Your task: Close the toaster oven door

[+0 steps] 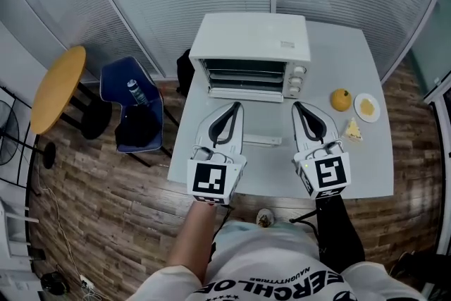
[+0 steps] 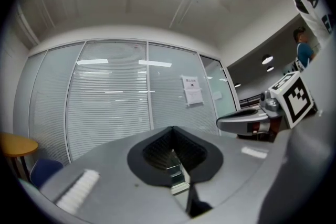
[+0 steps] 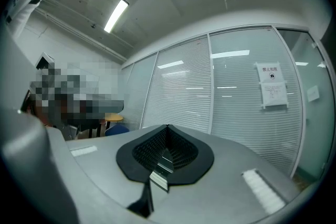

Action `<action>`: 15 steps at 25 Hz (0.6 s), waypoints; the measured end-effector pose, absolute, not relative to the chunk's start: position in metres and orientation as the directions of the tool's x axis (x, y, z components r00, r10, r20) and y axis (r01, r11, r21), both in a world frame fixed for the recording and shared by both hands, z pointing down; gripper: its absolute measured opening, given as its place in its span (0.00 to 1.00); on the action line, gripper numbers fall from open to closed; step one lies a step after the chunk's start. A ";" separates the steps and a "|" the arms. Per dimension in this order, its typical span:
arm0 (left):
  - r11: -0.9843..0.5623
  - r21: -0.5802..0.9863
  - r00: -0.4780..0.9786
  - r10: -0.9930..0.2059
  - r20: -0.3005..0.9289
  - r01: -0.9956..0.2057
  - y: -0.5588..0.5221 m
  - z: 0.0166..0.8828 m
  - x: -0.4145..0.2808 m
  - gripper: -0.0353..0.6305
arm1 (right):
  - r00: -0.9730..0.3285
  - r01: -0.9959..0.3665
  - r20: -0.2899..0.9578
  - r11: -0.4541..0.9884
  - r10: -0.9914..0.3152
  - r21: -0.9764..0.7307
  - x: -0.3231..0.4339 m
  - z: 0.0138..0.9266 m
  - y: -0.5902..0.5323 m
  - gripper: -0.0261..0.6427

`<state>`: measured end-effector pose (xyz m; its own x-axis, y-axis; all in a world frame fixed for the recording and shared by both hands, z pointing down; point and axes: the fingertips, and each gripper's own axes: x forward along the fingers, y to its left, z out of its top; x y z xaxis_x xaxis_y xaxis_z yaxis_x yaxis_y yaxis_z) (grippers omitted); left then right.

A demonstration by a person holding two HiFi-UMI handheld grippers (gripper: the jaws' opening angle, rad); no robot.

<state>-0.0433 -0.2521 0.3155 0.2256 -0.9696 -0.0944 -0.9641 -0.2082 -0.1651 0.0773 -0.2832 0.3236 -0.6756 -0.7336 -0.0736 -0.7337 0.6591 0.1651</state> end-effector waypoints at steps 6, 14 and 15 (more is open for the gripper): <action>-0.240 -0.168 0.259 -0.960 -0.103 -0.956 -0.264 0.312 -0.049 0.14 | -0.653 -0.753 -0.071 0.637 -0.754 0.163 0.071 0.323 -0.291 0.04; -0.311 -0.161 0.326 -0.943 -0.074 -0.937 -0.294 0.322 -0.076 0.14 | -0.590 -0.800 -0.036 0.578 -0.807 0.163 0.044 0.327 -0.310 0.04; -0.326 -0.157 0.340 -0.938 -0.068 -0.932 -0.298 0.325 -0.078 0.14 | -0.582 -0.806 -0.029 0.571 -0.813 0.160 0.041 0.330 -0.312 0.04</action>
<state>-0.0784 -0.2980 0.3246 0.3397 -0.9381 -0.0677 -0.9322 -0.3262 -0.1570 0.0412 -0.3122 0.3302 -0.5816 -0.8130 -0.0285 -0.8055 0.5706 0.1598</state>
